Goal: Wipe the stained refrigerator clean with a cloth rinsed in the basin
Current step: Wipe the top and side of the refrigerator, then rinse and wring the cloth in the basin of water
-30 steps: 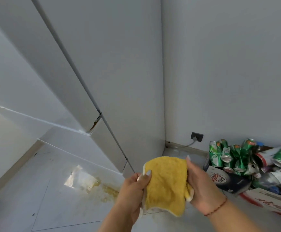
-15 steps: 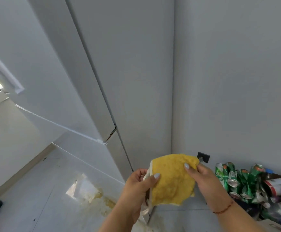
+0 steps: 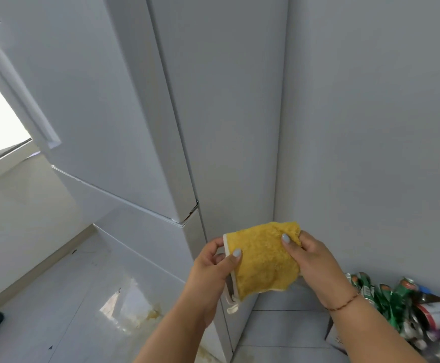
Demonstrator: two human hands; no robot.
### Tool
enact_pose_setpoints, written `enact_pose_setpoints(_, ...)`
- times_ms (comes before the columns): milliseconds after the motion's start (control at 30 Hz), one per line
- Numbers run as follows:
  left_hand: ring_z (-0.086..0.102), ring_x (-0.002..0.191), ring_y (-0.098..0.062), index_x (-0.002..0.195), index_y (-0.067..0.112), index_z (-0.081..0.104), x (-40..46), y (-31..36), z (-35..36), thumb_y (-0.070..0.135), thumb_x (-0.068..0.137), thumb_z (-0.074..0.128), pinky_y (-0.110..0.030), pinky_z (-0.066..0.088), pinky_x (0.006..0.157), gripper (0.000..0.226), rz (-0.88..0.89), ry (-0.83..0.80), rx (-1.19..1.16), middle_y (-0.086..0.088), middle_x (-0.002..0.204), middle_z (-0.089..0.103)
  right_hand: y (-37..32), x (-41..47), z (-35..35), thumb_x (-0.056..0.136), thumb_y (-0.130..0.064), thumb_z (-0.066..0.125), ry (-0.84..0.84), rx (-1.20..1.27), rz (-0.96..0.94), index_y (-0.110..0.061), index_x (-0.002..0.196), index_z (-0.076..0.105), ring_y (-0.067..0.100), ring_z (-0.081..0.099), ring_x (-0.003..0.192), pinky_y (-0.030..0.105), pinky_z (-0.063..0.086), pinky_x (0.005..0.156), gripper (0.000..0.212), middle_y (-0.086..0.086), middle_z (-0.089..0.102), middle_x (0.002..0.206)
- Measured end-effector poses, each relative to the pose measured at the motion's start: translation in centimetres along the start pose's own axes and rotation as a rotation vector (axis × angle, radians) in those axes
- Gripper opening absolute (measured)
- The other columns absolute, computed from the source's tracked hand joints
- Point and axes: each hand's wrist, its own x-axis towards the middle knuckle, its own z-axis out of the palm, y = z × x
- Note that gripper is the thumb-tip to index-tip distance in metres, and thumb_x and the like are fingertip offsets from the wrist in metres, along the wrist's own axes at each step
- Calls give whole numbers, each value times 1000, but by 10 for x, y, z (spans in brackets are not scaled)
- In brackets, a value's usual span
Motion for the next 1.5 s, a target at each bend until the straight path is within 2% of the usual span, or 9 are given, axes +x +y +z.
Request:
enact_pose_setpoints(200, 69, 89, -33, 117, 11, 59, -9, 15, -22, -18, 86, 51, -45, 57, 78, 43, 64, -24, -32, -14, 94, 73, -5, 0, 22, 91, -38, 57, 29, -132, -125, -31, 94, 60, 12, 64, 90, 36, 53, 82, 8, -7, 68, 96)
enact_pose_setpoints(367, 67, 80, -34, 120, 18, 60, -22, 39, -61, -13, 67, 58, -45, 56, 74, 62, 126, -87, -79, -20, 91, 69, -16, -11, 64, 85, -34, 67, 59, -253, -186, -35, 113, 46, 6, 58, 75, 22, 46, 65, 35, -7, 59, 86)
enact_pose_setpoints(533, 63, 81, -37, 116, 17, 64, -41, 65, -129, -24, 74, 39, -49, 53, 77, 64, 127, 25, -14, -21, 93, 67, -47, -25, 133, 87, -32, 65, 33, -437, -407, -29, 89, 55, 7, 49, 60, 26, 40, 56, 11, -7, 49, 63)
enact_pose_setpoints(667, 64, 81, -36, 114, 19, 65, -63, 84, -187, -23, 76, 35, -52, 53, 79, 64, 129, 109, 15, -20, 93, 68, -81, -28, 204, 88, -31, 62, -64, -488, -535, -22, 73, 58, 5, 46, 59, 23, 35, 53, 18, -9, 46, 57)
enact_pose_setpoints(900, 65, 99, -41, 125, 22, 62, -103, 100, -295, -18, 76, 41, -53, 55, 86, 66, 119, 248, 56, -21, 111, 67, -127, -41, 343, 90, -41, 59, -312, -441, -614, -23, 95, 60, 10, 55, 65, 24, 47, 58, 18, -8, 56, 67)
enact_pose_setpoints(1067, 67, 97, -29, 114, 17, 65, -127, 101, -352, -24, 82, 37, -43, 55, 88, 59, 122, 270, 35, -12, 104, 71, -136, -55, 421, 83, -54, 63, -532, -470, -574, -27, 106, 53, 7, 53, 76, 22, 49, 68, 38, -11, 53, 83)
enact_pose_setpoints(1267, 68, 102, -34, 112, 4, 67, -151, 82, -441, -18, 86, 47, -43, 57, 86, 40, 71, 520, -25, -18, 109, 70, -122, -54, 522, 89, -19, 57, -786, -256, -240, -13, 88, 67, 24, 64, 84, 45, 56, 82, 11, 12, 68, 89)
enact_pose_setpoints(1400, 67, 102, -36, 109, 6, 70, -157, 70, -511, -12, 83, 47, -48, 54, 91, 39, 51, 675, -124, -19, 110, 70, -117, -62, 599, 90, -17, 59, -926, -141, -73, -4, 90, 70, 23, 63, 79, 42, 55, 77, 16, 15, 70, 90)
enact_pose_setpoints(1500, 66, 103, -31, 110, 14, 71, -152, 67, -564, 8, 76, 70, -42, 54, 86, 35, 95, 742, -149, -14, 109, 71, -127, -65, 660, 89, -15, 53, -1116, -66, 34, -1, 82, 64, 24, 51, 67, 40, 45, 63, 19, 17, 59, 79)
